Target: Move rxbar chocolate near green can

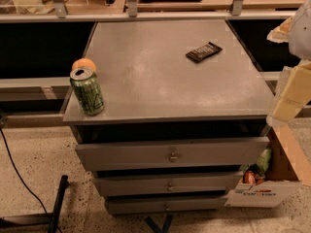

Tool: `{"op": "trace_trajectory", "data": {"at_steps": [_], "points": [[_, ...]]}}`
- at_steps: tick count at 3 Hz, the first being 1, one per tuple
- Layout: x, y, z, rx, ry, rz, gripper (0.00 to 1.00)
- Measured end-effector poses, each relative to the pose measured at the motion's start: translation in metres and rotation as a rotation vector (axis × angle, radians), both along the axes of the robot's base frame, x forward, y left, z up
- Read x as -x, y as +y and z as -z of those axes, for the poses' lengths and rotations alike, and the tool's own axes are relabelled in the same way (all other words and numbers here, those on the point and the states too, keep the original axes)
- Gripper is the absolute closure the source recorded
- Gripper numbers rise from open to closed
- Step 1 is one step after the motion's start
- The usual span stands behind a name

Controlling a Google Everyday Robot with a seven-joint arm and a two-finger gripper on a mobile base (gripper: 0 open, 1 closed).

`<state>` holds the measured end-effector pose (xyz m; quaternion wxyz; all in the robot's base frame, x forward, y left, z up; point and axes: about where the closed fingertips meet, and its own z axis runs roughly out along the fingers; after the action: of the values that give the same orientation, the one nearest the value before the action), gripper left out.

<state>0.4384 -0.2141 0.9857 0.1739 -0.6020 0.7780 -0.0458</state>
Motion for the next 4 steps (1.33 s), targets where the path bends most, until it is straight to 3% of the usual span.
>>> {"op": "trace_trajectory", "data": {"at_steps": [2, 4], "points": [[-0.010, -0.002, 0.008, 0.017, 0.003, 0.009, 0.00], [-0.054, -0.012, 0.028, 0.023, 0.000, -0.016, 0.00]]}}
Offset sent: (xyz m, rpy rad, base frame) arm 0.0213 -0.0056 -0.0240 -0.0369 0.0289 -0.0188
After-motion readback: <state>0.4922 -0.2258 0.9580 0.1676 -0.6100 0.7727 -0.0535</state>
